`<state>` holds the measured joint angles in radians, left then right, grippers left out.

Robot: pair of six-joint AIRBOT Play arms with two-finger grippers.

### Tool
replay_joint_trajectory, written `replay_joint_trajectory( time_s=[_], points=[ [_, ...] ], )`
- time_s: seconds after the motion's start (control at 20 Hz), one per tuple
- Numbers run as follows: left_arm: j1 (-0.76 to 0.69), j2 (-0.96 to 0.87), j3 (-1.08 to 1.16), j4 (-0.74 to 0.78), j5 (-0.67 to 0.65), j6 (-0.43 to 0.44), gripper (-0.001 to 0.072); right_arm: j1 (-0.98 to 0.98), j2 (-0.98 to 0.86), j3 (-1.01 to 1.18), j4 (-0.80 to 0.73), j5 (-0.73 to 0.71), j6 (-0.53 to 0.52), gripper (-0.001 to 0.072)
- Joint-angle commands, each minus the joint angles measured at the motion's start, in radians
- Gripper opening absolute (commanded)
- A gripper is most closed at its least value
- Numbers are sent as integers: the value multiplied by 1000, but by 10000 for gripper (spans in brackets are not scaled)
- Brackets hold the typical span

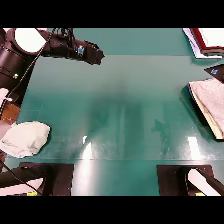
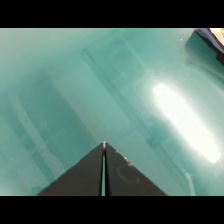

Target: Fold the shirts.

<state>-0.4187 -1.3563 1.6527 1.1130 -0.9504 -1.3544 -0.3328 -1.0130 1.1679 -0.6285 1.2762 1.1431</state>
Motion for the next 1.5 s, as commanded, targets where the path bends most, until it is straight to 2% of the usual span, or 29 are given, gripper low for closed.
replay_joint_trajectory(
  time_s=[0.0, 0.1, 0.25, 0.4, 0.5, 0.65, 0.75, 0.9, 0.95, 1.0, 1.05, 1.3, 1.45],
  points=[
    [0, 0, 0, -3, 32, -3, 23, 0, 1, 0, 0, 28, 0, 17],
    [0, 2, 1, -18, 63, -9, 23, 0, 0, 0, 0, 35, 0, 17],
    [5, 27, 1, -13, 11, 2, 23, 0, 1, 0, 0, 37, 0, 17],
    [56, 90, 1, 92, -63, -5, 23, 0, 1, 0, 2, 36, 0, 17],
    [127, 148, 1, 192, -197, 0, 23, 0, 1, 0, 2, 37, 0, 17],
    [266, 241, -15, 401, -469, -14, 23, 0, 1, 0, 2, 36, 0, 17],
    [362, 316, -96, 528, -557, -94, 23, 0, 1, 0, 3, 37, 0, 17],
    [480, 383, -266, 568, -648, -99, 28, 0, 1, 0, 4, 36, 0, 17],
    [505, 387, -326, 568, -658, -110, 262, 0, 0, 0, 6, 36, 0, 17],
    [521, 387, -390, 568, -632, -134, 571, 0, 1, 0, 6, 36, 0, 17],
    [532, 387, -455, 568, -596, -149, 649, 0, 0, 0, 6, 36, 0, 17],
    [544, 387, -795, 676, -505, -220, 642, 0, 0, 0, 5, 36, 0, 17],
    [544, 387, -933, 687, -448, -275, 642, 0, 0, 0, 5, 35, 0, 17]
  ],
)
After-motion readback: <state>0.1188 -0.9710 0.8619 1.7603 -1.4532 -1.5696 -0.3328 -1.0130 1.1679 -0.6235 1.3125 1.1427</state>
